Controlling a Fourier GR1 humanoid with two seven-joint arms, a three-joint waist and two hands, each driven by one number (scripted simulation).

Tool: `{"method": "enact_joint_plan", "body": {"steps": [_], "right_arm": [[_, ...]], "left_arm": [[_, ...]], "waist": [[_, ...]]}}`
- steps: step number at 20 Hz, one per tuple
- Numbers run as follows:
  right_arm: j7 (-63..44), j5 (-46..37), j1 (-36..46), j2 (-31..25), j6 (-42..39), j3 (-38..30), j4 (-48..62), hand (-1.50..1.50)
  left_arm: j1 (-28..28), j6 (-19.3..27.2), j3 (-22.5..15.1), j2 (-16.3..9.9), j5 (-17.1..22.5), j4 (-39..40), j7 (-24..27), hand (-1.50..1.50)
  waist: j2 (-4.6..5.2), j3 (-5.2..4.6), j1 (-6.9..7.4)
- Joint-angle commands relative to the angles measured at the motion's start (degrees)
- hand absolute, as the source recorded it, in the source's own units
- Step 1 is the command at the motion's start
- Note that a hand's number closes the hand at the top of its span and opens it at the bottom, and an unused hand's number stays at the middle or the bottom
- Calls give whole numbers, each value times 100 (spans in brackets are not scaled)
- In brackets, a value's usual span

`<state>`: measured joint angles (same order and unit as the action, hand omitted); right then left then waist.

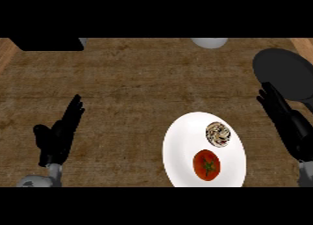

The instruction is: Pick the tomato from the plate and place it in the pan

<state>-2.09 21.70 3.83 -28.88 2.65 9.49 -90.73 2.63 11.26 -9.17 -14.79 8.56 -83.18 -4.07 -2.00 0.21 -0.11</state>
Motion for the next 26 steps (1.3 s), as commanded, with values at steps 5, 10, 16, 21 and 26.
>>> {"method": "enact_joint_plan", "body": {"steps": [5,10,16,21,26], "right_arm": [[1281,-480,-1387,1168,958,388,-1659,150],[2534,-2501,-2142,1262,2485,522,-1550,-150],[3936,-3912,-3808,2367,4137,1722,-1333,-150],[3470,-5028,-4772,2707,5242,2380,-1708,-150],[1462,-6661,-4495,2879,5235,2384,-2049,-150]], "left_arm": [[-579,438,527,471,490,158,-99,0],[-811,483,627,697,754,186,-150,0],[-974,339,571,653,788,-52,-134,0],[-580,174,671,646,839,326,-59,0],[-605,347,399,876,596,287,-5,0]], "waist": [[133,-28,-186],[59,-40,-477],[118,-23,-336],[198,-34,-130],[261,-45,27]]}}
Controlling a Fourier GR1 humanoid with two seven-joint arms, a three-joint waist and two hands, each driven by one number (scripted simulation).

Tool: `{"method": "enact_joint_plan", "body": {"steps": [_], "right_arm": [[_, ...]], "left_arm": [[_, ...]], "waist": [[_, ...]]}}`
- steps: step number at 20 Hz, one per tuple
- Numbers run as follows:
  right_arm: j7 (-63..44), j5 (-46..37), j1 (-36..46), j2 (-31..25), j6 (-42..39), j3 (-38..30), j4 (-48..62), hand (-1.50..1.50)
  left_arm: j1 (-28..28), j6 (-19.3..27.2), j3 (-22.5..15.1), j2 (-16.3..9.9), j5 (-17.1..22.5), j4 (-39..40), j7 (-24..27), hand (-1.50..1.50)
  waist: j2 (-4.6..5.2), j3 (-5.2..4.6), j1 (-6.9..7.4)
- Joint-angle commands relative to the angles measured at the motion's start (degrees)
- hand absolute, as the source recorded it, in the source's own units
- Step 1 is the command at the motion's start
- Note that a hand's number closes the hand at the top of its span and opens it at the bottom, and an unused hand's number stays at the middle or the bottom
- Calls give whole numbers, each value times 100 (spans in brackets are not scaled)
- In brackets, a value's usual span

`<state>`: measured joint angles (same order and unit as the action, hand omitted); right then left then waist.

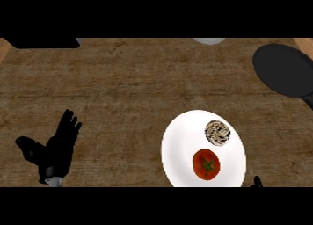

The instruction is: Pick the tomato from the plate and place it in the pan

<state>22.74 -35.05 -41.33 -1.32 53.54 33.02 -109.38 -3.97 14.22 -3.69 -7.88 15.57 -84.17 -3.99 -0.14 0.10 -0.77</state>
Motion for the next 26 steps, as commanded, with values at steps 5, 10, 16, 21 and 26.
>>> {"method": "enact_joint_plan", "body": {"steps": [5,10,16,21,26], "right_arm": [[-2118,-2009,-749,-48,-1216,-396,-752,-150],[-3311,-3105,-759,-55,-2553,-900,-817,-150],[-5217,-4170,555,128,-4572,-464,-1705,-150],[-6534,-4236,1762,131,-6081,-285,-1217,-150],[-6856,-3373,2409,132,-7075,-532,-801,-150]], "left_arm": [[20,70,-178,92,-134,99,-185,0],[108,-85,-89,-57,27,-32,-419,0],[151,14,-199,122,-141,191,-221,0],[45,-79,-163,57,-104,215,-276,0],[44,-8,-84,116,-114,201,-278,0]], "waist": [[141,-54,170],[177,-55,323],[110,-37,287],[79,-26,254],[31,-12,129]]}}
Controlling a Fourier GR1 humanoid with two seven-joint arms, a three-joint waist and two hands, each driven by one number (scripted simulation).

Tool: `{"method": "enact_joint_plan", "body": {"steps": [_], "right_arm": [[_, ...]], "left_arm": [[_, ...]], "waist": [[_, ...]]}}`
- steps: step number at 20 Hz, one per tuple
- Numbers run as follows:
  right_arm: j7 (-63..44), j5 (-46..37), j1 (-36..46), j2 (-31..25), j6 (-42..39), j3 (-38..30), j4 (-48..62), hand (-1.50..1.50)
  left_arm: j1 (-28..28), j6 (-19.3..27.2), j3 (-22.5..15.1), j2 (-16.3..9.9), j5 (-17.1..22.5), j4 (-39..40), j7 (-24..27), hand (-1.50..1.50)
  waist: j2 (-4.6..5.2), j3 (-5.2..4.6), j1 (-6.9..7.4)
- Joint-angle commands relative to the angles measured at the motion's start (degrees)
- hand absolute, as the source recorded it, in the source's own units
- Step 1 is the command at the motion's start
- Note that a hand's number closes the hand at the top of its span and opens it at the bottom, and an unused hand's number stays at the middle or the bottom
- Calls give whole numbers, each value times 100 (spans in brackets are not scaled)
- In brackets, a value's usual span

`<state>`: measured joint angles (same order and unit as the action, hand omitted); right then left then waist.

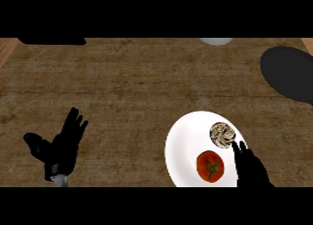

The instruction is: Pick the tomato from the plate and place it in the pan

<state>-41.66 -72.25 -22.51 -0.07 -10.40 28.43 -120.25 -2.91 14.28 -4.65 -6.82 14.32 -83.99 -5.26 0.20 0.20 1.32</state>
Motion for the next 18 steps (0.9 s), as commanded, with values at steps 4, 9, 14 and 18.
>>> {"method": "enact_joint_plan", "body": {"steps": [4,9,14,18], "right_arm": [[-1012,792,1217,7,-814,140,417,-150],[-594,643,1175,7,354,194,1103,-150],[-340,618,1602,1,451,-190,1371,-150],[-283,527,1272,-129,605,-230,1406,-150]], "left_arm": [[-165,-86,23,213,-60,578,307,0],[313,-53,372,-29,14,419,-269,0],[-23,-28,148,212,-171,410,-95,0],[-45,-259,271,69,-66,174,-198,0]], "waist": [[-12,-23,-116],[-17,-19,-143],[-17,-20,-124],[-22,-19,-133]]}}
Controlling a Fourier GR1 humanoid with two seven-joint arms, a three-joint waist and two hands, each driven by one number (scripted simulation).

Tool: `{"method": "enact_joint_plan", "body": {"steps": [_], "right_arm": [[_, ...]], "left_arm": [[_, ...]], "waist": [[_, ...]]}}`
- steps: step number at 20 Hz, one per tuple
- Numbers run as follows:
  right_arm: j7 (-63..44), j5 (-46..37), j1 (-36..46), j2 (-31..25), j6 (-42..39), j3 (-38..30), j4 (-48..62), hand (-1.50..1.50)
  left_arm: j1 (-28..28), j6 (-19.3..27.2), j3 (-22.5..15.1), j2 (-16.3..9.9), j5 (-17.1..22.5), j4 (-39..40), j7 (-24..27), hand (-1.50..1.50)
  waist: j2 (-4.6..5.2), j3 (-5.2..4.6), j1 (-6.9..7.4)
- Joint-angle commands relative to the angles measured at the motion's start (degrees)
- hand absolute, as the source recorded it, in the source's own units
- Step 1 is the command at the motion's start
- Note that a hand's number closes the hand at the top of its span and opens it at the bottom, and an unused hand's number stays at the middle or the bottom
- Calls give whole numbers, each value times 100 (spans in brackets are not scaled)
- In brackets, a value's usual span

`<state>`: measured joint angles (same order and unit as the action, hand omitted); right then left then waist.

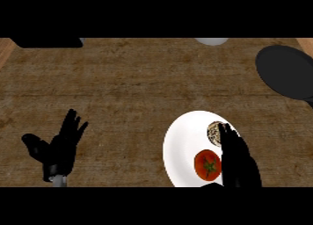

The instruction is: Pick the tomato from the plate and place it in the pan

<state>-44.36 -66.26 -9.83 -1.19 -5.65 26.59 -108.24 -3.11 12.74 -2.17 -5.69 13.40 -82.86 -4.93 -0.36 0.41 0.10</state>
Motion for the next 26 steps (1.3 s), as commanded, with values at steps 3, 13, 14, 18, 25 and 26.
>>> {"method": "enact_joint_plan", "body": {"steps": [3,13,14,18,25,26], "right_arm": [[61,-4,316,112,425,-150,874,-150],[1303,41,622,-235,1146,-322,1609,150],[1263,8,528,-293,1036,-282,1432,150],[1537,107,536,-504,776,-172,1521,150],[3382,1283,1371,-1842,-968,-394,1840,150],[3403,1363,1657,-1885,-1156,-561,1864,150]], "left_arm": [[-373,-26,-140,-48,-110,-510,-405,0],[-11,-39,-41,204,-166,206,-129,0],[-388,-163,11,104,-87,-111,-106,0],[-62,61,-26,158,-241,-69,-272,0],[205,-72,-7,114,-139,36,-405,0],[-376,-144,-197,261,-232,-42,-3,0]], "waist": [[34,-40,11],[42,-40,3],[35,-40,10],[42,-39,12],[90,-37,103],[64,-41,144]]}}
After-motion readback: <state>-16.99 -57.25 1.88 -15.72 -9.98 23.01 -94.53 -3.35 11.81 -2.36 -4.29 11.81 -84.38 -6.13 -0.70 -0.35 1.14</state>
